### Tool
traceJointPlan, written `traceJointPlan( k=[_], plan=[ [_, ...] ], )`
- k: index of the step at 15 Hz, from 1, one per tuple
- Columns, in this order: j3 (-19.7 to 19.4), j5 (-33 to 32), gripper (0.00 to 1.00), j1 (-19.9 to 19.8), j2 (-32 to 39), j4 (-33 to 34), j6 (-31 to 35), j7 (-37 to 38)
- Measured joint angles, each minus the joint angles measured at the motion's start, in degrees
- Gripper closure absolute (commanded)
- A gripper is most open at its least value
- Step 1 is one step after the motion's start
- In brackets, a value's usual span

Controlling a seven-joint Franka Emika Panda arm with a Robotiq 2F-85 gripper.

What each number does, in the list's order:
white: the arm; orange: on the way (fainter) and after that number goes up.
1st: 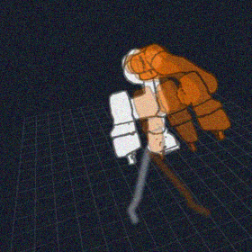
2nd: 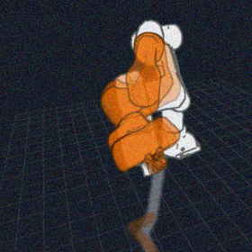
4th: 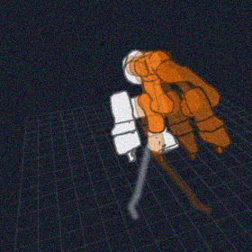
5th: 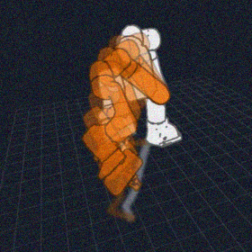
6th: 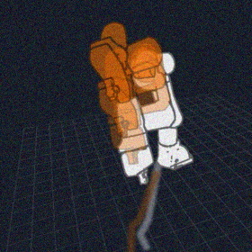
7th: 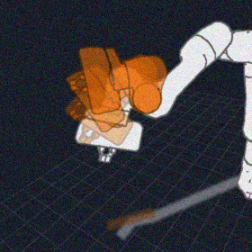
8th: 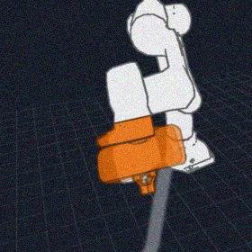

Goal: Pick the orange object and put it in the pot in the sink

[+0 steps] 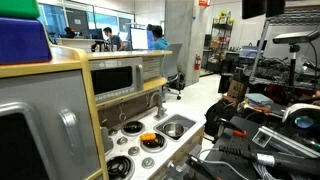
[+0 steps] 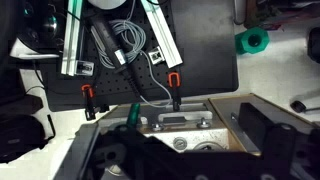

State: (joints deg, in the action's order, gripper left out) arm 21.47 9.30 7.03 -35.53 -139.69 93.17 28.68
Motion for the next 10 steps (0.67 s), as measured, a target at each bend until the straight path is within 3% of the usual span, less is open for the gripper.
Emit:
traceJointPlan(
  k=[4,10],
  plan=[
    [-0.2,-0.68,0.0,-0.5,0.25,-0.68,1.8,0.12],
    [-3.98,-4.47,0.0,-6.71,7.1,-5.64,16.5,1.53]
  ],
)
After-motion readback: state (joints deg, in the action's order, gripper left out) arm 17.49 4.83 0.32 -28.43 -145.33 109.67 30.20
